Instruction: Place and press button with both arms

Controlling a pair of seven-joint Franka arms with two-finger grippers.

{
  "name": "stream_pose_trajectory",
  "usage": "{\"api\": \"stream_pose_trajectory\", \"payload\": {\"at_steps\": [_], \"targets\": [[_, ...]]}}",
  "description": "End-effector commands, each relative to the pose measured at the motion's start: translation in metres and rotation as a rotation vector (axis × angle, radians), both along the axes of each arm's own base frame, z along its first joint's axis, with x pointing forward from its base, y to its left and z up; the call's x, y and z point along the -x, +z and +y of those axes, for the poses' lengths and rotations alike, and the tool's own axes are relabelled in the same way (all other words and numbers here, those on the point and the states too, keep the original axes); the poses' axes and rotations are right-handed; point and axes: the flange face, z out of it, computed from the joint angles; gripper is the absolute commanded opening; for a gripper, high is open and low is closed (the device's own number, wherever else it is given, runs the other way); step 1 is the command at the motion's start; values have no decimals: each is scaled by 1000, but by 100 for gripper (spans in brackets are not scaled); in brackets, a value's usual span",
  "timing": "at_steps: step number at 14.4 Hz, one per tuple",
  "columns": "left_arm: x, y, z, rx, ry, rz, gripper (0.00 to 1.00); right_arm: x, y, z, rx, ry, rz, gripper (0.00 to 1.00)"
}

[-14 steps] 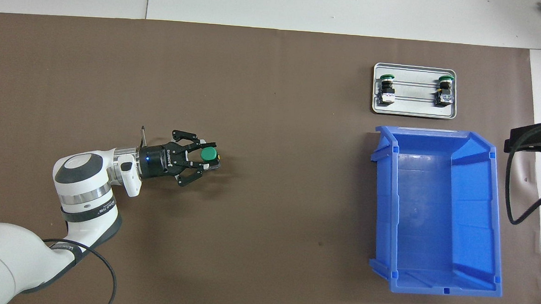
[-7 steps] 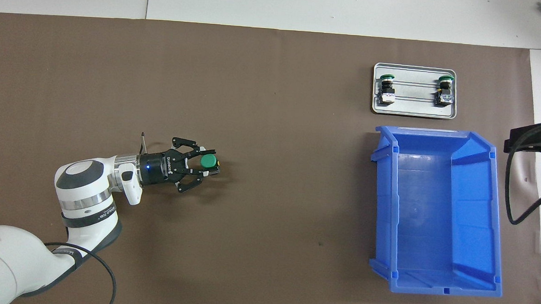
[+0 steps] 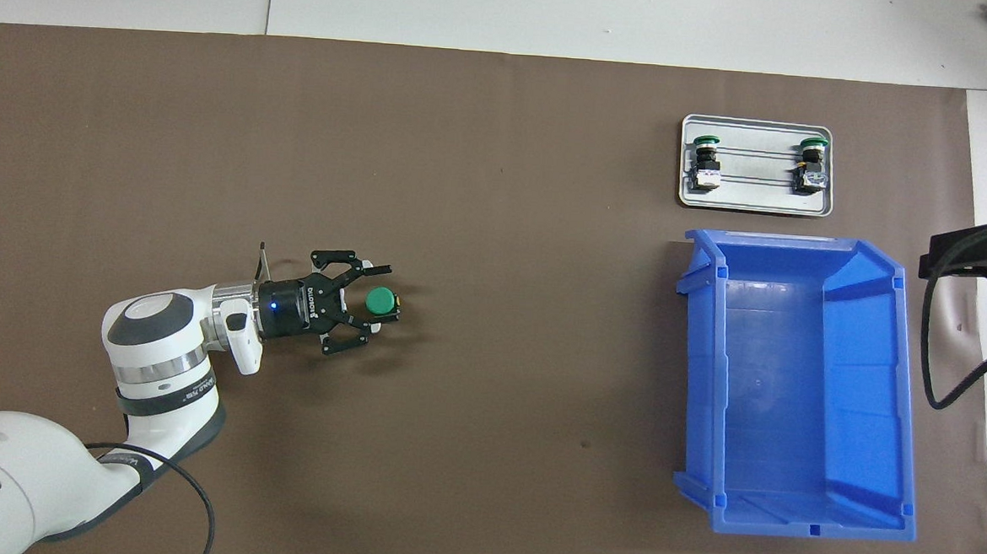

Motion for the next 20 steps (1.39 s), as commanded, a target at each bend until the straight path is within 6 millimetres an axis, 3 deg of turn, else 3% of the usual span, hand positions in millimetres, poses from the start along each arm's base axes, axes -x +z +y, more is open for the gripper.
{"api": "stream_pose_trajectory", "payload": {"at_steps": [1,8,15,20], "targets": [[5,8,-7,-21,3,12,95,5,-1,-4,13,25,0,100],[4,22,4,-23,4,95,95,5,-1,-3,-3,18,-3,100],[-12,32,75,-87,13,190,95,5,-3,1,-30,-28,4,100],[-40,60,106,-126,28,251,95,2,2,-2,-60,-55,18,100]]}}
